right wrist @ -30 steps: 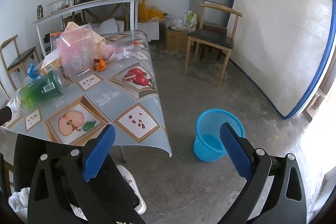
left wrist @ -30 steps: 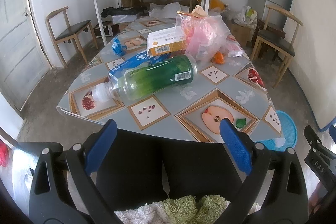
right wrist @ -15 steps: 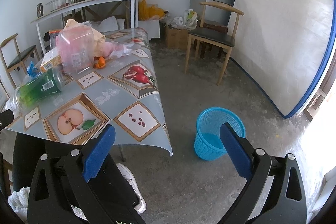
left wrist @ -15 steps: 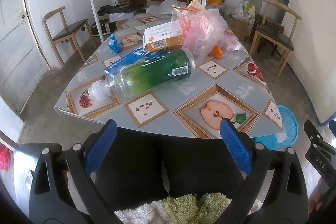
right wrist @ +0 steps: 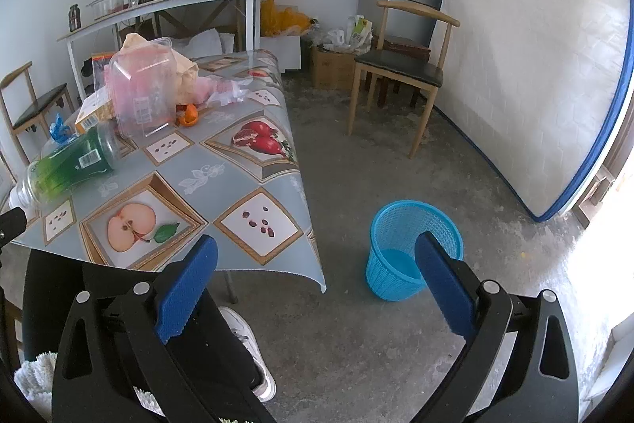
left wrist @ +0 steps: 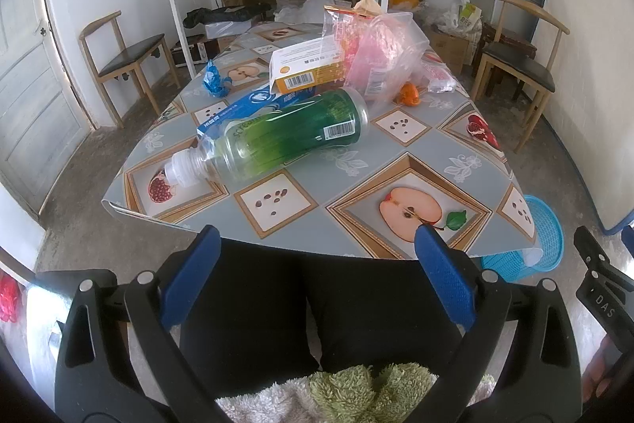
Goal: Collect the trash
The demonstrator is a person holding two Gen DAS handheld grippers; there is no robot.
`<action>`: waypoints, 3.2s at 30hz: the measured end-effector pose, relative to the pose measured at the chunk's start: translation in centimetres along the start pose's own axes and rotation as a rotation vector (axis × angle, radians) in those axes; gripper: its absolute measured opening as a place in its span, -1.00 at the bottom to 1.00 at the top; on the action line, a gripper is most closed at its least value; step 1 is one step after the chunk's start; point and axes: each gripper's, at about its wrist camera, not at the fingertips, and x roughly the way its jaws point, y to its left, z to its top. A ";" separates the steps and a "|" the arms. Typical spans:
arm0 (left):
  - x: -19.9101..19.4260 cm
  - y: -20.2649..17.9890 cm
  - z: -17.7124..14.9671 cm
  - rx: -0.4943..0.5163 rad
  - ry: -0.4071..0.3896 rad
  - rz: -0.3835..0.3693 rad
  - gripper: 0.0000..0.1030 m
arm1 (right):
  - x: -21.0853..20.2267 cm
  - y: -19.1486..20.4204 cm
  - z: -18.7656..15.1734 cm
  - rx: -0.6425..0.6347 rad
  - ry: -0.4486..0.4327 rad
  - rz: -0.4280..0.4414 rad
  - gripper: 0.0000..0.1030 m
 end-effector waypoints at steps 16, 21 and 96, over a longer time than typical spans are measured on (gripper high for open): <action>1.6 1.6 -0.6 -0.010 0.024 0.024 0.83 | 0.7 3.2 2.5 -0.010 -0.028 0.147 0.88; 3.2 4.0 -0.9 -0.031 0.026 0.089 0.83 | 1.8 6.9 4.7 -0.085 -0.034 0.249 0.88; 6.4 11.8 3.5 -0.123 -0.202 -0.334 0.83 | 16.7 3.6 10.2 0.280 0.367 0.483 0.14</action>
